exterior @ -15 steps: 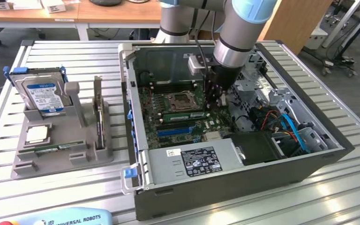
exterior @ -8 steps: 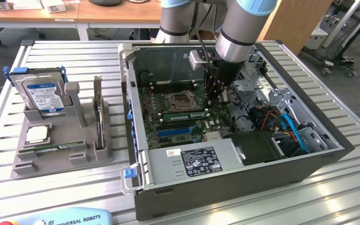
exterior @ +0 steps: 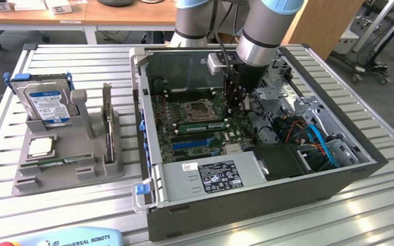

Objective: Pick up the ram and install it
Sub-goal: 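Press down the ram until it locks into place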

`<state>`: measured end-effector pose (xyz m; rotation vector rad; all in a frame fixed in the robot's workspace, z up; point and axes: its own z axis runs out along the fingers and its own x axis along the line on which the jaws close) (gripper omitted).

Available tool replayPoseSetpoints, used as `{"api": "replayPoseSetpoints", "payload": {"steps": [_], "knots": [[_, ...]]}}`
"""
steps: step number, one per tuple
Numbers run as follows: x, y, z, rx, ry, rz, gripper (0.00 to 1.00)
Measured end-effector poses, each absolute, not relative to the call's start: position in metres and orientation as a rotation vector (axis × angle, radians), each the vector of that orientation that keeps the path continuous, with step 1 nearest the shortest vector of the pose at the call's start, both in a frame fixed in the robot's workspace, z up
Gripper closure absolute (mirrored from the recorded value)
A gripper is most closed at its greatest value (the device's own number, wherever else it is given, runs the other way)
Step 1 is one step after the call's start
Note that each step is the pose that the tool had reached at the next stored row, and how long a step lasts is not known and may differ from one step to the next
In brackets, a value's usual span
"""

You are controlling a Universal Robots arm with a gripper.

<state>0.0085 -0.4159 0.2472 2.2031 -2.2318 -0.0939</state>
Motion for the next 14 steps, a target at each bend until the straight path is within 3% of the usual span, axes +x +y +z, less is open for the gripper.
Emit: {"api": "replayPoseSetpoints", "payload": {"steps": [14], "knots": [[-0.027,-0.416,0.247,2.205,-2.233,-0.091,0.90]]}}
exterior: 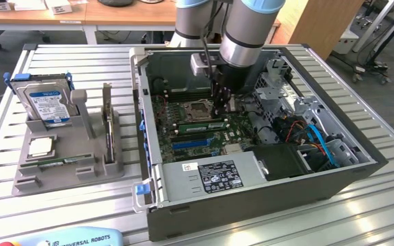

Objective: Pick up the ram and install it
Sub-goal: 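Press down the ram until it locks into place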

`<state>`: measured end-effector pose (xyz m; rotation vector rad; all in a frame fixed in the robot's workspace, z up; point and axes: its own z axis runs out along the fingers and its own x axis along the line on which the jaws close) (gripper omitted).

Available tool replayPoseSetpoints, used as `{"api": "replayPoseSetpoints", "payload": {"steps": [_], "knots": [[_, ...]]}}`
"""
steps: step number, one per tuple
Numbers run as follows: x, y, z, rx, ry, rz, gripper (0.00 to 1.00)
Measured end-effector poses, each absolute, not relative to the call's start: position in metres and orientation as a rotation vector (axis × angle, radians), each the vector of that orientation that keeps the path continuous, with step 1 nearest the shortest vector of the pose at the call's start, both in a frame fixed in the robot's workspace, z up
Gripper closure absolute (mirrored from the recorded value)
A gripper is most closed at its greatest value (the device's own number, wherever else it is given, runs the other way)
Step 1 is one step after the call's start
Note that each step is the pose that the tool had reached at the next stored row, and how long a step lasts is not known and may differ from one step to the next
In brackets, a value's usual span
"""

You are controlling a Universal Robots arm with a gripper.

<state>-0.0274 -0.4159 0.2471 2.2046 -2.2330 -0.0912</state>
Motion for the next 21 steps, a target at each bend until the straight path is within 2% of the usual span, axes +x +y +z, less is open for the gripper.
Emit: {"api": "replayPoseSetpoints", "payload": {"steps": [21], "knots": [[-0.087,-0.416,0.247,2.209,-2.237,-0.082,0.90]]}}
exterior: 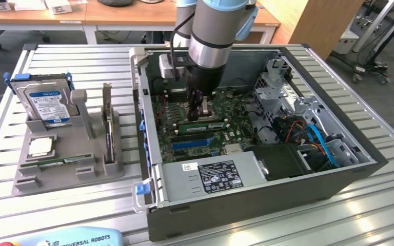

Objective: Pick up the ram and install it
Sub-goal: 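Press down the ram until it locks into place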

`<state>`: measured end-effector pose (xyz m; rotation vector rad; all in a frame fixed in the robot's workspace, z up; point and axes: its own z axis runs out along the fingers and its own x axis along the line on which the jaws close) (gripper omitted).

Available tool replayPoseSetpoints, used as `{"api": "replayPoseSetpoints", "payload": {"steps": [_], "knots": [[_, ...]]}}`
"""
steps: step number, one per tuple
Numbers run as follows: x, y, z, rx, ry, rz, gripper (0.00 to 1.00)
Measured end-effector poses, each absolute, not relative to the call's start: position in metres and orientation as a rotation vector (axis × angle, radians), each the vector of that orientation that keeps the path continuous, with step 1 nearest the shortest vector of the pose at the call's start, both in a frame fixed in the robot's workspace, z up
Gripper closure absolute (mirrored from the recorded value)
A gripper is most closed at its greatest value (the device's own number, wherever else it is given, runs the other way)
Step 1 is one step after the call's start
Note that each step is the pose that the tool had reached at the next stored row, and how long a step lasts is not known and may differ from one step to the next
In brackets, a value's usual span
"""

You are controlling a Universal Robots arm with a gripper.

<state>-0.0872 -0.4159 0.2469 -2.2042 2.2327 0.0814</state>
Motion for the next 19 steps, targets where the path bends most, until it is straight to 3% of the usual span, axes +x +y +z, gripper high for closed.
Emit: {"api": "replayPoseSetpoints", "payload": {"steps": [19], "knots": [[-0.0872,-0.4173,0.2402,-2.203,2.231,0.079,0.90]]}}
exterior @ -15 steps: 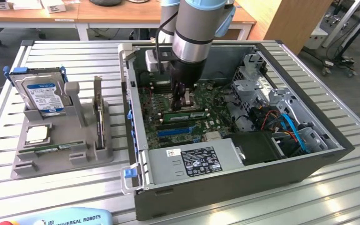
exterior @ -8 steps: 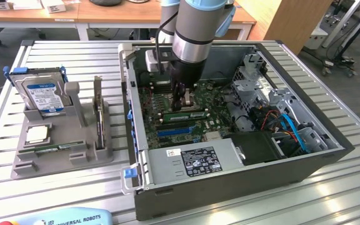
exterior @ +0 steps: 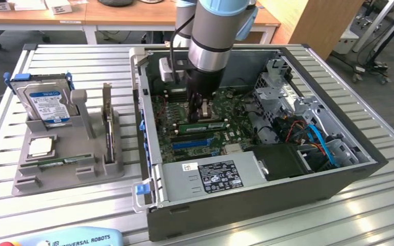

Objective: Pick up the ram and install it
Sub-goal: 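Press down the ram until it locks into place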

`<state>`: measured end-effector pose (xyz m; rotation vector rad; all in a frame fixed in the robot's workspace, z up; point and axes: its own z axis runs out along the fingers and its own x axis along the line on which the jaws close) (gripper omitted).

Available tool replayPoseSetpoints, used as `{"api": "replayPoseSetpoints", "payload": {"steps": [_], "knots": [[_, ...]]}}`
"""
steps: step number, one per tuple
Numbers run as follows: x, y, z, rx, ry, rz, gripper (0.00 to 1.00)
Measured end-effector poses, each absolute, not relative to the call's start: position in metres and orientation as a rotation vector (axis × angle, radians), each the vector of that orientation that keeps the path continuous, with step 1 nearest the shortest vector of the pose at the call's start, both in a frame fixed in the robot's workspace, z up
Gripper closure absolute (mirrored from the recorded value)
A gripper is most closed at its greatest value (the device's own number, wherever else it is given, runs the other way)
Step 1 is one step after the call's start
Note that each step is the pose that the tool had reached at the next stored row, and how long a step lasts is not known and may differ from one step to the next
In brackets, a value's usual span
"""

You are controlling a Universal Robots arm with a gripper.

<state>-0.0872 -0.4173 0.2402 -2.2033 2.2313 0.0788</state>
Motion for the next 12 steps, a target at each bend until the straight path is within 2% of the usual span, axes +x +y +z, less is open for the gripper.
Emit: {"api": "replayPoseSetpoints", "payload": {"steps": [12], "knots": [[-0.0872,-0.4173,0.2338,-2.202,2.230,0.077,0.90]]}}
